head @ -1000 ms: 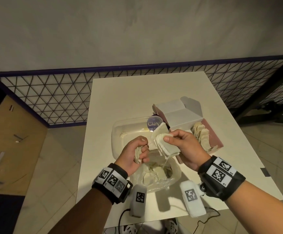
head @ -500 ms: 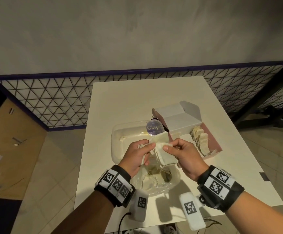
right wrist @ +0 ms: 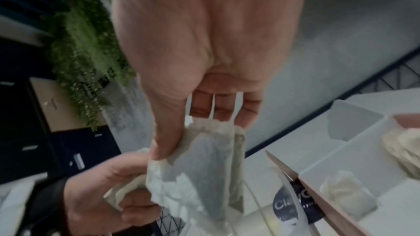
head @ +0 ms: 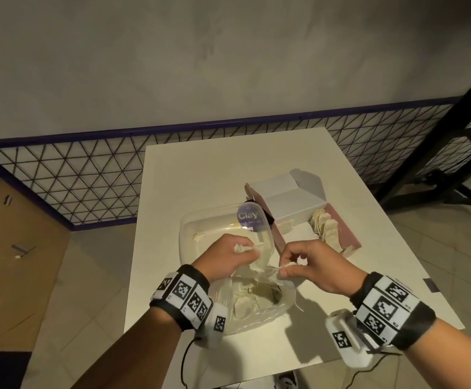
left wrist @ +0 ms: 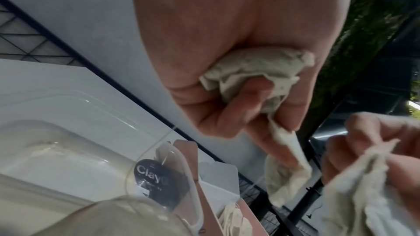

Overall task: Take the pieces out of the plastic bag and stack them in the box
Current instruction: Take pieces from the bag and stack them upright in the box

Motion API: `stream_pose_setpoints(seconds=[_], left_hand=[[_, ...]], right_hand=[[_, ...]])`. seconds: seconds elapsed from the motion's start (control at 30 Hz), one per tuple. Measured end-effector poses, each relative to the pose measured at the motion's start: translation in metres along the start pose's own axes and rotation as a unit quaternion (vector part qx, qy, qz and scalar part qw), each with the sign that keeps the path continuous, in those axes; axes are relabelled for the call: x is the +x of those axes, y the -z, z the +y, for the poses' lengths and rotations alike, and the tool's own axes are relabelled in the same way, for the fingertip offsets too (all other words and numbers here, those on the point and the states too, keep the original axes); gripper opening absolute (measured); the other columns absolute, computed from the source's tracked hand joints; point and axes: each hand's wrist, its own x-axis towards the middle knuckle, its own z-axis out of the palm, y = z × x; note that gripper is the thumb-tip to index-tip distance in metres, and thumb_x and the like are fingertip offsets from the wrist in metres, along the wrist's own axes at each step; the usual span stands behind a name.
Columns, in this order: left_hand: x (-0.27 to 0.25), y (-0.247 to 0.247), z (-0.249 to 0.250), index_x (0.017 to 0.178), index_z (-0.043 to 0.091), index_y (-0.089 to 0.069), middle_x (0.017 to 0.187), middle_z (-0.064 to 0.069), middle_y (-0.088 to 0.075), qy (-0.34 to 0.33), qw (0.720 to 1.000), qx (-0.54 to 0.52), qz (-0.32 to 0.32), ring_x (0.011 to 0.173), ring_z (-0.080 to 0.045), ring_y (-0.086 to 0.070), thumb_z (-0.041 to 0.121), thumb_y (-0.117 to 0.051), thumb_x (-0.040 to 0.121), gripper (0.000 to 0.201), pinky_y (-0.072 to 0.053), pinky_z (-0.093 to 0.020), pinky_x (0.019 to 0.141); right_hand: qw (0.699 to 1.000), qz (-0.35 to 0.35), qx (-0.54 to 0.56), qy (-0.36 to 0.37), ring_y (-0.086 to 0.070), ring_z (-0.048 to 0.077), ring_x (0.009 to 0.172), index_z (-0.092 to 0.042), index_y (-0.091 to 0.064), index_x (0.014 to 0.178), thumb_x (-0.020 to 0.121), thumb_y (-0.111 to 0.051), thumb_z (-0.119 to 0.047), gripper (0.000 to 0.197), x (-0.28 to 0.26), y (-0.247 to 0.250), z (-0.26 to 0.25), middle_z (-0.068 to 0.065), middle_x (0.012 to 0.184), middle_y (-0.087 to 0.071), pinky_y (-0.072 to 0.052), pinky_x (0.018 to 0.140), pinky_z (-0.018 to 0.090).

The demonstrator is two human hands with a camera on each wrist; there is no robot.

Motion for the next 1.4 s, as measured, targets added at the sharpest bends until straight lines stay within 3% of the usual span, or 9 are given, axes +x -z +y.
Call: stream_pose_setpoints(seconds=[0.1,0.17,0.3,0.4,0.5,0.87,1.13,1.27,1.4], left_hand=[[0.003,-0.009,0.007,0.105,0.006,-0.067,0.073,0.009,-0.064,0.007,0.997,0.061,-0.035,0.06,0.006,-0.049,0.025,-0.066,0.088,0.026,-0.037,-0.013,0.063],[0.003,-0.013,0.01,0.105,0.006,-0.07,0.068,0.008,-0.06,0.007,0.995,0.073,-0.067,0.054,0.005,-0.05,0.024,-0.066,0.088,0.025,-0.037,-0.014,0.06],[0.001,-0.018,0.01,0.103,0.005,-0.068,0.09,-0.022,-0.066,0.017,0.995,0.063,-0.076,0.078,-0.033,-0.06,0.027,-0.065,0.088,0.027,-0.046,-0.036,0.068],[-0.001,-0.019,0.003,0.093,0.016,-0.068,0.059,0.002,-0.056,0.034,0.994,0.003,-0.1,0.056,-0.018,-0.053,0.036,-0.062,0.089,0.022,-0.043,-0.032,0.069],[-0.005,-0.021,-0.001,0.1,0.013,-0.068,0.05,0.005,-0.055,0.051,0.982,-0.134,-0.126,0.044,-0.012,-0.048,0.035,-0.054,0.094,0.027,-0.044,-0.025,0.059],[-0.002,-0.02,-0.015,0.084,0.014,-0.053,0.068,-0.002,-0.043,0.156,0.853,-0.496,-0.038,0.048,-0.012,-0.04,0.033,-0.054,0.082,0.019,-0.032,-0.019,0.039],[0.003,-0.029,-0.002,0.083,0.016,-0.042,0.065,-0.003,-0.052,0.126,0.895,-0.422,0.072,0.058,-0.017,-0.059,0.028,-0.041,0.101,0.021,-0.049,-0.03,0.06],[0.005,-0.03,-0.003,0.091,0.025,-0.044,0.076,0.002,-0.053,0.091,0.945,-0.289,0.125,0.076,-0.017,-0.054,0.05,-0.043,0.093,0.025,-0.044,-0.04,0.082],[0.009,-0.025,-0.003,0.09,0.028,-0.039,0.07,0.001,-0.047,0.08,0.939,-0.283,0.177,0.07,-0.019,-0.047,0.054,-0.04,0.092,0.026,-0.039,-0.04,0.078]], right_hand=[[0.998,0.011,-0.064,0.019,-0.056,0.0,0.069,-0.029,-0.068,0.083,0.074,-0.077,-0.024,0.014,0.005,-0.003,-0.003,-0.014,0.072,-0.061,-0.041,0.067,0.011],[0.996,0.024,-0.087,0.017,-0.054,-0.003,0.068,-0.022,-0.068,0.1,0.075,-0.077,-0.025,0.027,0.006,-0.008,-0.001,-0.015,0.074,-0.059,-0.04,0.067,0.008],[0.996,0.055,-0.067,0.0,-0.056,0.001,0.074,-0.025,-0.054,0.128,0.076,-0.076,-0.025,0.057,0.005,-0.013,0.002,-0.012,0.081,-0.058,-0.039,0.072,0.003],[0.994,0.069,-0.084,0.006,-0.053,0.0,0.075,-0.019,-0.068,0.104,0.075,-0.077,-0.024,0.031,0.006,-0.015,0.004,-0.01,0.083,-0.058,-0.037,0.069,0.008],[0.995,0.086,-0.058,0.017,-0.052,0.007,0.076,-0.029,-0.06,0.075,0.075,-0.077,-0.022,0.019,0.006,-0.017,0.01,-0.008,0.084,-0.053,-0.04,0.069,0.012],[0.999,0.032,0.017,-0.008,-0.05,-0.001,0.065,-0.031,-0.061,0.085,0.075,-0.077,-0.022,0.021,-0.004,-0.011,0.002,-0.01,0.074,-0.058,-0.04,0.067,0.012],[0.984,0.01,0.176,-0.031,-0.05,0.004,0.058,-0.019,-0.058,0.11,0.071,-0.079,-0.01,0.045,0.014,-0.028,-0.017,-0.011,0.063,-0.056,-0.045,0.063,0.016],[0.975,-0.01,0.219,-0.029,-0.05,0.005,0.058,-0.014,-0.06,0.111,0.069,-0.08,-0.008,0.047,0.019,-0.027,-0.022,-0.006,0.065,-0.059,-0.045,0.065,0.017],[0.972,-0.009,0.232,-0.037,-0.052,0.007,0.06,-0.018,-0.059,0.112,0.067,-0.081,-0.011,0.05,0.022,-0.027,-0.02,-0.001,0.067,-0.06,-0.045,0.066,0.02]])
